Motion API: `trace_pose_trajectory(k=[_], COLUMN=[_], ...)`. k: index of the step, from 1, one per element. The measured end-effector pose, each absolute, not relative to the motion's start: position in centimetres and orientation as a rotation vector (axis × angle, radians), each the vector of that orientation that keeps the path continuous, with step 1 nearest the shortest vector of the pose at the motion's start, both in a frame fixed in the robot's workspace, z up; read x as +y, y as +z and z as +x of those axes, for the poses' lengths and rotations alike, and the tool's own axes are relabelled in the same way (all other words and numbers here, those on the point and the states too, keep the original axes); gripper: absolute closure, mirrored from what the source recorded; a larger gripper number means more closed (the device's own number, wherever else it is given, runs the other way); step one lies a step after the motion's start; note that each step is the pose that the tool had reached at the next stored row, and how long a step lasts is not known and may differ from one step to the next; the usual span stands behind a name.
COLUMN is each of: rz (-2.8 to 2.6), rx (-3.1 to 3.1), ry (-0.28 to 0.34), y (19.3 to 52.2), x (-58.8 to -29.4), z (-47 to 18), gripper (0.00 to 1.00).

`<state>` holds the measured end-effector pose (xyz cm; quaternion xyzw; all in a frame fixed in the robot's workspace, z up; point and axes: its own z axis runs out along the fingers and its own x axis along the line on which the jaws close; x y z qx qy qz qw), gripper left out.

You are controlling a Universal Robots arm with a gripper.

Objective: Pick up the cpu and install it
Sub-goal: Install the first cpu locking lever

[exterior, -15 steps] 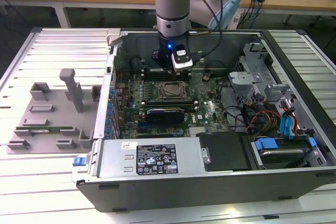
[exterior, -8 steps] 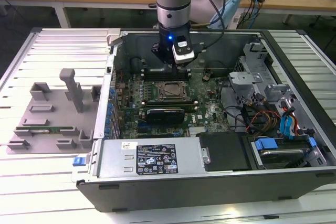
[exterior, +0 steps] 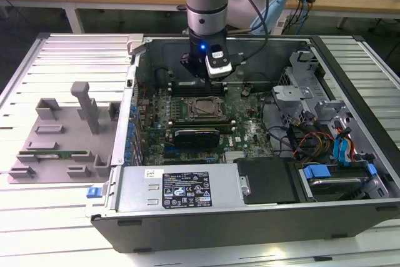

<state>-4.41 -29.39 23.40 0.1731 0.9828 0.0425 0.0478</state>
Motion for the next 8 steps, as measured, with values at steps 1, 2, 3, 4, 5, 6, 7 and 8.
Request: trace_pose_trajectory(k=[1, 2, 3, 4, 5, 6, 7, 8], rz=[0.528, 0.528, 0.528, 0.528, 0.528, 0.527, 0.527, 0.527], rx=[2.997, 2.997, 2.997, 2.997, 2.997, 2.997, 2.999, 3.005], ry=[0.129, 0.130, 0.129, 0.129, 0.127, 0.122, 0.101, 0.075], y=[23.40, 23.39, 23.39, 23.40, 23.39, 23.40, 23.40, 23.39], x=[-29.51, -29.63, -29.75, -29.91, -30.11, -30.26, -30.38, -30.40], z=[-4.41, -4.41, -4.41, -4.41, -4.41, -4.41, -4.41, -4.40], gripper=[0.89, 0.89, 0.89, 0.89, 0.89, 0.89, 0.89, 0.89])
